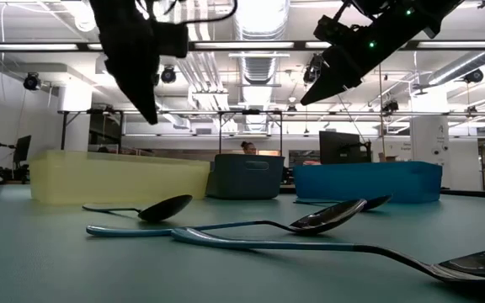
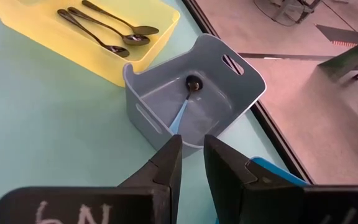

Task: Sort silverware by color (type)
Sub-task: Put the blue spoon into the dark blue bin

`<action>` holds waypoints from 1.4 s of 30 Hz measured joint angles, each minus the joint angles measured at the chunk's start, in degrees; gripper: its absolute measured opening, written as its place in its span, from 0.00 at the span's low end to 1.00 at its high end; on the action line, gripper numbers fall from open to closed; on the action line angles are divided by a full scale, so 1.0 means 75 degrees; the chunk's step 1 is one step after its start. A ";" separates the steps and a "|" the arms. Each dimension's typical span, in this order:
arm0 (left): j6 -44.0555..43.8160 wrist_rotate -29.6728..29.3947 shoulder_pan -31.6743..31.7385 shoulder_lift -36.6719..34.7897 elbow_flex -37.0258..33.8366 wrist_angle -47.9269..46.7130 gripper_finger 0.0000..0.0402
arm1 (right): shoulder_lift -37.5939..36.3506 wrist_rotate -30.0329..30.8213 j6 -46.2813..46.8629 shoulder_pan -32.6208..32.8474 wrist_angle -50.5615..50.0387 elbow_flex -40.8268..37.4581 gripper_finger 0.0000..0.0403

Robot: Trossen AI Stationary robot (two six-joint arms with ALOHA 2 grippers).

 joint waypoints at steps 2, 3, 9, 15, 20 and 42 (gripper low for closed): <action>0.0110 0.0001 -0.0351 0.0000 0.0000 0.0144 0.15 | 0.0000 0.0000 0.0005 0.0000 0.0000 0.0000 0.15; 0.0152 0.0003 -0.0508 0.0025 0.0000 0.0208 0.15 | 0.0000 0.0000 0.0008 0.0000 0.0000 0.0000 0.15; 0.0297 0.0012 -0.1259 0.0287 0.0000 0.0375 0.15 | 0.0000 0.0000 0.0053 0.0000 0.0003 0.0000 0.15; 0.0493 0.0015 -0.1730 0.0643 0.0000 0.0487 0.17 | -0.0003 0.0000 0.0145 0.0000 0.0006 0.0000 0.15; 0.0493 0.0017 -0.1987 0.0965 0.0000 0.0582 0.26 | -0.0003 0.0000 0.0148 0.0000 0.0010 0.0000 0.15; 0.1806 0.0860 -0.2171 0.2344 0.0000 0.1934 0.40 | -0.0003 0.0000 0.0083 -0.0007 0.0048 0.0000 0.15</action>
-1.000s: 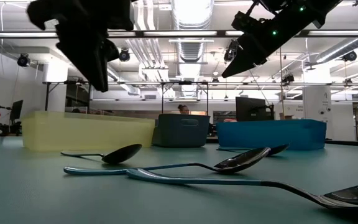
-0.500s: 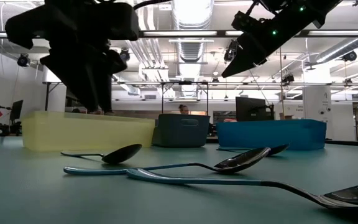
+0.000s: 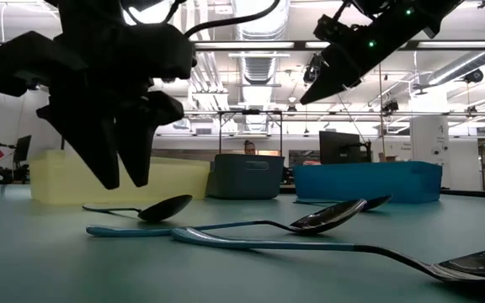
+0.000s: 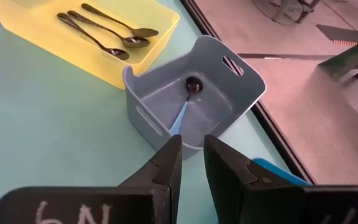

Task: Sort silverware by color (type)
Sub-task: Put the blue spoon into the dark blue bin

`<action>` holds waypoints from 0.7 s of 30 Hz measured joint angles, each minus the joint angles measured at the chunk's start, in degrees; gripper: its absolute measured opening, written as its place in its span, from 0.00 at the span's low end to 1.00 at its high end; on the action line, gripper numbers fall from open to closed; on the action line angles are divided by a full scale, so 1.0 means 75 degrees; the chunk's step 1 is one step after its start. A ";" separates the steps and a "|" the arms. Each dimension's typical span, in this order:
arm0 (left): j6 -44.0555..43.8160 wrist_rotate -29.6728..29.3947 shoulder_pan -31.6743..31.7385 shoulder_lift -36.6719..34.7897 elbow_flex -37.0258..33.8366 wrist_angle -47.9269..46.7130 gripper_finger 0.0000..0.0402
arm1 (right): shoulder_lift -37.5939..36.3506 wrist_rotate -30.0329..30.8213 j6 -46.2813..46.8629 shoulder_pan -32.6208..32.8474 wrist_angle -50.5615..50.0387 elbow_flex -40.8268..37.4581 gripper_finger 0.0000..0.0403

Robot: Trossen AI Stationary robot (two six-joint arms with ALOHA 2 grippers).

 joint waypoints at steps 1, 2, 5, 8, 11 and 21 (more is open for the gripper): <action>-0.0011 -0.0003 -0.0002 0.0024 0.0000 0.0003 0.40 | 0.0000 0.0000 -0.0043 -0.0011 0.0024 0.0000 0.15; -0.0019 -0.0003 -0.0002 0.0048 0.0000 0.0003 0.40 | 0.0000 0.0000 -0.0051 -0.0028 0.0056 0.0000 0.15; 0.0090 -0.0006 -0.0002 0.0126 0.0000 0.0003 0.40 | 0.0000 0.0000 -0.0123 -0.0071 0.0179 0.0000 0.15; 0.0219 -0.0009 0.0002 0.0227 0.0000 0.0004 0.40 | 0.0000 0.0003 -0.0176 -0.0089 0.0185 0.0000 0.15; 0.0260 -0.0012 0.0012 0.0334 0.0000 0.0007 0.40 | 0.0000 0.0001 -0.0246 -0.0094 0.0185 0.0000 0.15; 0.0260 0.0011 0.0015 0.0617 0.0015 0.0046 0.35 | 0.0000 0.0000 -0.0238 -0.0116 0.0185 0.0000 0.15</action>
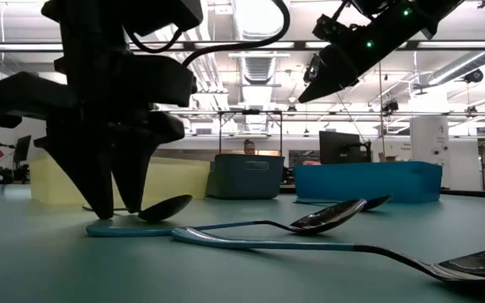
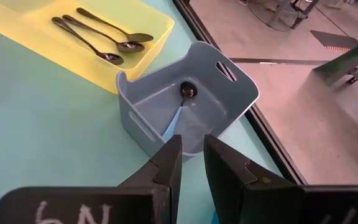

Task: Sort silverware by color (type)
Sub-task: Put the blue spoon into the dark blue bin

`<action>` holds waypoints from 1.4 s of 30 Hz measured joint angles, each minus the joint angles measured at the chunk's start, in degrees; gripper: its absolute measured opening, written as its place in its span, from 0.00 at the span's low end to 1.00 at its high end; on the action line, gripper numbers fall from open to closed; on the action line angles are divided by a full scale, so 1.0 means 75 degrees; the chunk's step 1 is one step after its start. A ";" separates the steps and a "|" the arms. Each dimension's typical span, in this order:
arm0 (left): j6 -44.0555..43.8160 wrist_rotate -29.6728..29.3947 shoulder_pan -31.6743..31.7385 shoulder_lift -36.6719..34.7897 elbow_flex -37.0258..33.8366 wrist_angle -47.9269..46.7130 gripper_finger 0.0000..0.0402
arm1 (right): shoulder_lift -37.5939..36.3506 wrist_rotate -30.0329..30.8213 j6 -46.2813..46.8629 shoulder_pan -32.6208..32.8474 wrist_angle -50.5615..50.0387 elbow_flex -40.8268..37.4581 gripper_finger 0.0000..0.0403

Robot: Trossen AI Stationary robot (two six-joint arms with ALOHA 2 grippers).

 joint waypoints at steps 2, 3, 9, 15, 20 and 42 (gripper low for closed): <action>0.0000 0.0007 -0.0003 0.0000 0.0000 0.0004 0.31 | 0.0000 0.0000 -0.0002 0.0000 0.0000 0.0000 0.15; 0.0000 0.0014 -0.0003 0.0000 0.0000 0.0008 0.29 | 0.0000 0.0000 -0.0002 0.0000 0.0000 0.0000 0.15; -0.0002 0.0074 0.0026 0.0000 0.0000 0.0030 0.14 | 0.0000 0.0000 -0.0052 -0.0009 0.0000 0.0000 0.15; -0.0003 -0.0010 0.0035 0.0000 -0.0003 0.0079 0.01 | 0.0000 0.0000 -0.0054 -0.0009 0.0000 0.0000 0.15; -0.0007 -0.0088 0.0038 -0.0069 -0.0018 0.0106 0.00 | 0.0000 0.0000 -0.0055 -0.0009 0.0000 0.0000 0.15; 0.0492 -0.4978 0.0138 -0.2558 -0.0026 -0.0044 0.00 | 0.0000 -0.0633 0.0011 -0.0012 0.1008 0.0000 0.15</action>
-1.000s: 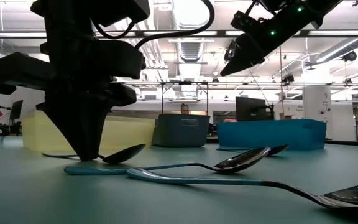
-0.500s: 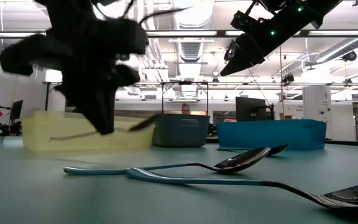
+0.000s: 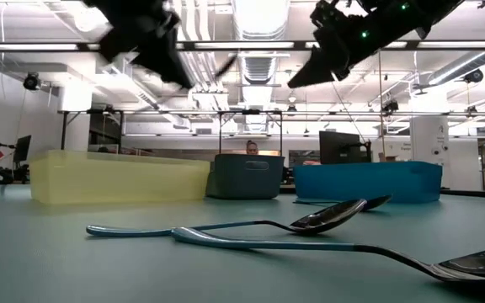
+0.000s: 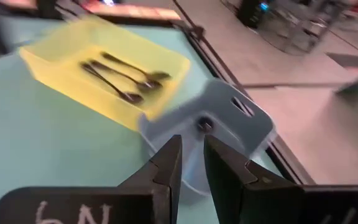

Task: Sort silverware by color (type)
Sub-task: Put the blue spoon into the dark blue bin

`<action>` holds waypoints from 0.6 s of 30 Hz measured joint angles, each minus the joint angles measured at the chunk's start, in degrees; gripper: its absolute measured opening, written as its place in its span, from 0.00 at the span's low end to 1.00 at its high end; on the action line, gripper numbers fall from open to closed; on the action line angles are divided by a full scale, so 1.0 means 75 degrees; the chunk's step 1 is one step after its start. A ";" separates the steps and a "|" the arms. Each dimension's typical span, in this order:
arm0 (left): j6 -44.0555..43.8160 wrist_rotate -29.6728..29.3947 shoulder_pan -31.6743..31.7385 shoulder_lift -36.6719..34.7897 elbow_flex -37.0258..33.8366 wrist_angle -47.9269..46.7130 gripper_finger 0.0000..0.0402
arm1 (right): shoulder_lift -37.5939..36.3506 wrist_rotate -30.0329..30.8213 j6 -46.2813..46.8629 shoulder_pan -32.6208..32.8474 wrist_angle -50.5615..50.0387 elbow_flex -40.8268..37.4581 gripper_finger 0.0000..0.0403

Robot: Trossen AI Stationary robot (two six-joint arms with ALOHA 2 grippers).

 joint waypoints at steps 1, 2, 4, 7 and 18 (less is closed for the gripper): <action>-0.0003 -0.0520 0.0020 -0.0122 0.0009 0.0196 0.00 | 0.0000 -0.0177 -0.0004 0.0000 0.0145 0.0000 0.15; -0.0002 -0.1005 0.0037 -0.0219 0.0015 0.0396 0.00 | 0.0000 -0.0289 -0.0008 0.0000 0.0306 0.0000 0.15; 0.0001 -0.1884 0.0118 -0.0359 0.0015 0.0789 0.00 | 0.0001 -0.0442 -0.0008 0.0003 0.0713 0.0000 0.15; -0.0047 -0.2795 0.0329 -0.0449 0.0015 0.1645 0.00 | 0.0073 -0.0456 0.0006 0.0020 0.1392 0.0000 0.15; -0.0061 -0.3779 0.1342 -0.0009 0.0015 0.3130 0.00 | 0.1655 -0.0950 0.0534 0.0321 0.5133 -0.0003 0.15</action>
